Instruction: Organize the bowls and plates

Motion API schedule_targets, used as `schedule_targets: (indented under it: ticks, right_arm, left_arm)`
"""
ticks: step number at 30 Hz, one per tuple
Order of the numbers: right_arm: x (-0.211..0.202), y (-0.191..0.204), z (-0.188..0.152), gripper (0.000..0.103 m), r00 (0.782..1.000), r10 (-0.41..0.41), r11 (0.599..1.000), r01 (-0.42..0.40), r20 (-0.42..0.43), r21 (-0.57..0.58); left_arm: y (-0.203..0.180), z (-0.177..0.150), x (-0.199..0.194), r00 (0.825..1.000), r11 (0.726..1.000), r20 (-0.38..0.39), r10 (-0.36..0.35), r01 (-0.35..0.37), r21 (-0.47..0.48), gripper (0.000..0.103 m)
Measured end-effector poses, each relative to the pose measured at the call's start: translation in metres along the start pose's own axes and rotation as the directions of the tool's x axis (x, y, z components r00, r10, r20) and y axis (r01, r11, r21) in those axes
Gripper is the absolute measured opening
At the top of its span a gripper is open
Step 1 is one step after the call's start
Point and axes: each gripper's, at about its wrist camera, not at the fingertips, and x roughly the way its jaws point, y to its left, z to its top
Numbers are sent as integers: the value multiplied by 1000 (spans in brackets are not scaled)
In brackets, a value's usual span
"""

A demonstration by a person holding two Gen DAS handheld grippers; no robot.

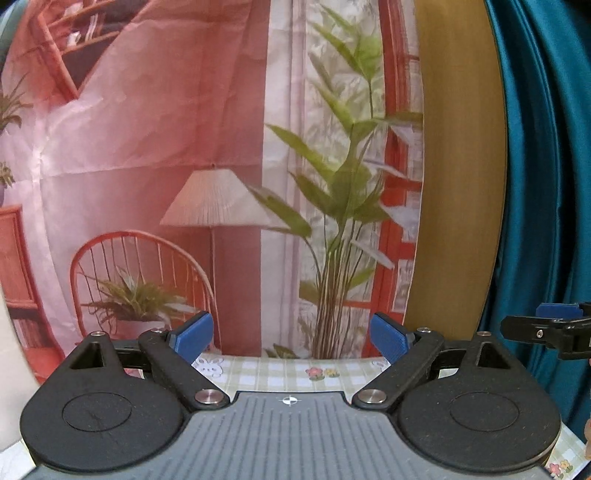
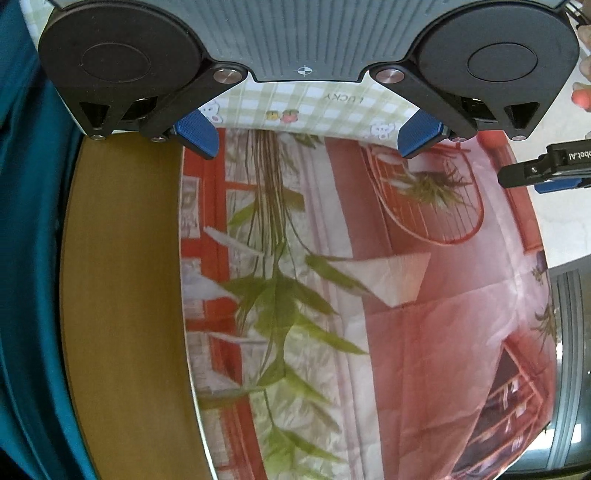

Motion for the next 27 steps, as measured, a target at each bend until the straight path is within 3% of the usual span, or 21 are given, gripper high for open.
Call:
schedule_targets:
  ticks: [27]
  right_arm:
    - [-20, 12, 10, 103, 999, -9, 1000, 11, 44, -29]
  left_arm:
    - [-2, 8, -21, 998, 999, 42, 38, -37, -17, 93]
